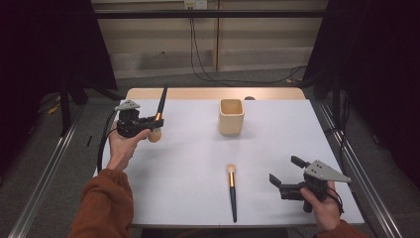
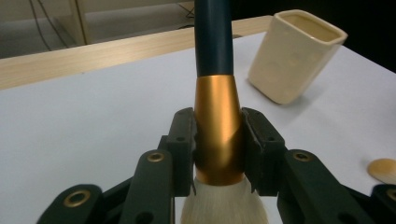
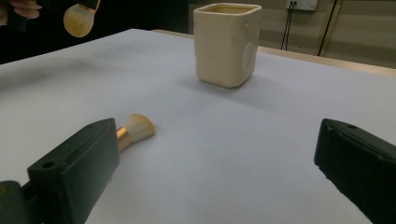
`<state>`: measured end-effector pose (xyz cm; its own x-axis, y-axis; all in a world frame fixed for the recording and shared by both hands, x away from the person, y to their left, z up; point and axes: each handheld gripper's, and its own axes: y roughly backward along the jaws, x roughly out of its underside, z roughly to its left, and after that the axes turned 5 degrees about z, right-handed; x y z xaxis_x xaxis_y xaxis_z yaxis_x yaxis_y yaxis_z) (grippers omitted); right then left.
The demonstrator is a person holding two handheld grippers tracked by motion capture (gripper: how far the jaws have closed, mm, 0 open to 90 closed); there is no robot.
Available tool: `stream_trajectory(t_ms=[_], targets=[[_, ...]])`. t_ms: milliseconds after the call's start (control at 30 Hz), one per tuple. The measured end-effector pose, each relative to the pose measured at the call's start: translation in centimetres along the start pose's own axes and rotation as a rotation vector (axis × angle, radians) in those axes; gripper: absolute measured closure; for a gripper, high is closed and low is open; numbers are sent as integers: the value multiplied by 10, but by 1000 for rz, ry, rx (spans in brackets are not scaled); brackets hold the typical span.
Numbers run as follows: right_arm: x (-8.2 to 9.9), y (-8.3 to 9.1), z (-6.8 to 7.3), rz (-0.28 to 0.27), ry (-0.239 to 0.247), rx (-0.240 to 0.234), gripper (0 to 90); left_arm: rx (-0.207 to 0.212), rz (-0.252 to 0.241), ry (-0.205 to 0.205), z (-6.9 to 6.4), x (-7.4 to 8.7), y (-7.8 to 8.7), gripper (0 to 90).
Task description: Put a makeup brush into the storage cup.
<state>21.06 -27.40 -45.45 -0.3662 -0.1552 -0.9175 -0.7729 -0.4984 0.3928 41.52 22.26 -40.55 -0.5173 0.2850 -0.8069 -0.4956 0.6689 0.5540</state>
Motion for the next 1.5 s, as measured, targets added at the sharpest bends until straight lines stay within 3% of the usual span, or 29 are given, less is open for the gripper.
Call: stream_trajectory(t_ms=[267, 567, 1133, 1333, 1500], targets=[[0, 0, 0, 1, 0, 0, 0, 82, -30, -48, -18, 1, 6, 669], [0, -1, 1, 2, 0, -6, 0, 158, -45, -66, -34, 3, 8, 668], [-1, -1, 2, -3, 12, -26, 0, 254, 7, -168, -73, 0, -2, 668], [-1, -1, 3, -12, 2, -40, 0, 300, 68, -231, -88, 0, -6, 668], [-2, -1, 2, -14, -2, -41, 0, 334, 95, -252, -97, -3, -8, 668]])
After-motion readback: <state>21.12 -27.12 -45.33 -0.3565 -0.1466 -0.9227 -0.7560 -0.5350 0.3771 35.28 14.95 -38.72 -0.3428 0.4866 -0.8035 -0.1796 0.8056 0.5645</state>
